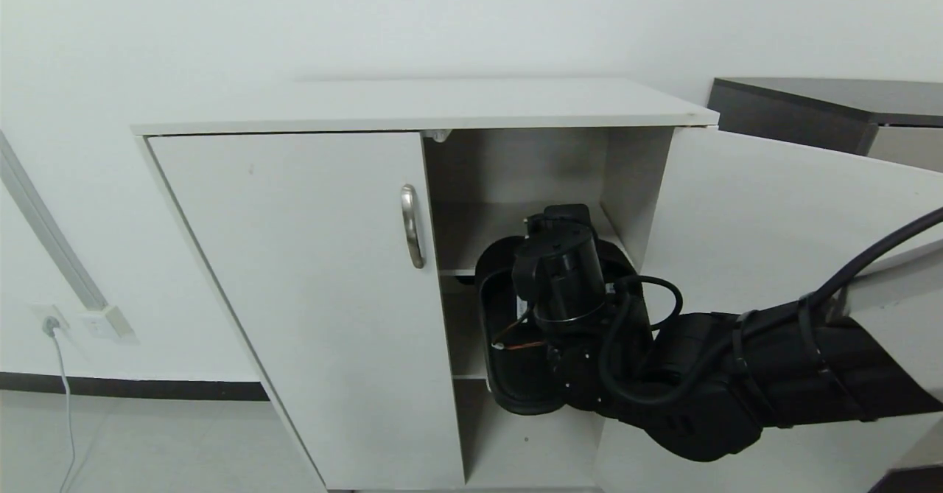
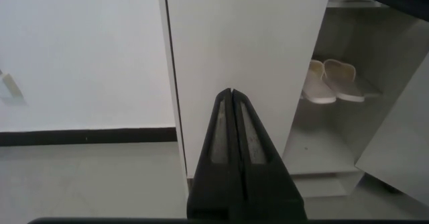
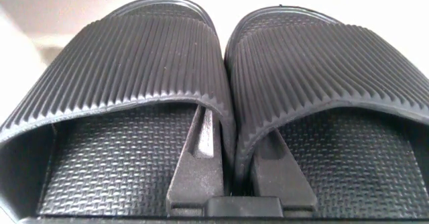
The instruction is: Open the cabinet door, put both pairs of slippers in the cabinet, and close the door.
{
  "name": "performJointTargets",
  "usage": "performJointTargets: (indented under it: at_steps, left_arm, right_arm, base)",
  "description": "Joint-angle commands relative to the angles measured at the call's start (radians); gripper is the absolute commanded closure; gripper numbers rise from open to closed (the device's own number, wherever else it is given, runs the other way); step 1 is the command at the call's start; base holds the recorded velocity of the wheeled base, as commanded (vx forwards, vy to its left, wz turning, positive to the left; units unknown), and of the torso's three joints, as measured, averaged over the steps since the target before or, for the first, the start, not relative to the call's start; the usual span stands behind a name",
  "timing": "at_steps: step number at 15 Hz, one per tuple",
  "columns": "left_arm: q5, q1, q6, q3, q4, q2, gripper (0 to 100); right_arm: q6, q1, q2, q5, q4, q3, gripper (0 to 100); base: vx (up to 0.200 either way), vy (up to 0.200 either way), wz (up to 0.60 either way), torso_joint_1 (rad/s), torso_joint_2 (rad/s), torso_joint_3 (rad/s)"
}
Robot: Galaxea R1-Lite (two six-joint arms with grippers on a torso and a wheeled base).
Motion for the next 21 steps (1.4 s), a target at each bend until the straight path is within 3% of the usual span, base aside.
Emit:
performJointTargets:
  at_steps: [1,5,11,14,21]
  left_arm:
    - [0.001,0.0,0.001,0.0,0.001,0.001,100]
    - [0.001,0.0,0.0,0.0,-0.001,0.001,100]
    - [0.001,0.0,0.001,0.0,-0.001,0.001,100]
    - [0.001,0.0,0.001,0.0,-0.001,0.001,100]
    - [0.001,0.0,0.001,0.0,-0.001,0.001,100]
  right_arm:
    - [-0.001,0.008,-0.005,0.0,0.0,0.005,100]
    - [-0.001,0.008,0.003,0.0,-0.002,0.005,100]
    - [0.007,-0.007,0.057,0.013,-0.008,-0.004,100]
    - [-0.001,-0.036,0.107,0.026,0.004,-0.09,100]
    - [-0.004,-0.105,0.179,0.077,0.224,-0.383,100]
  base:
    - [0.2,0.0,0.0,0.012,0.0,0.007]
    - [0.2,0.0,0.0,0.0,0.0,-0.001]
    - [0.0,0.0,0.0,0.0,0.0,0.0]
    - [0.0,0.0,0.0,0.0,0.0,0.0]
    - [0.0,0.0,0.0,0.0,0.0,0.0]
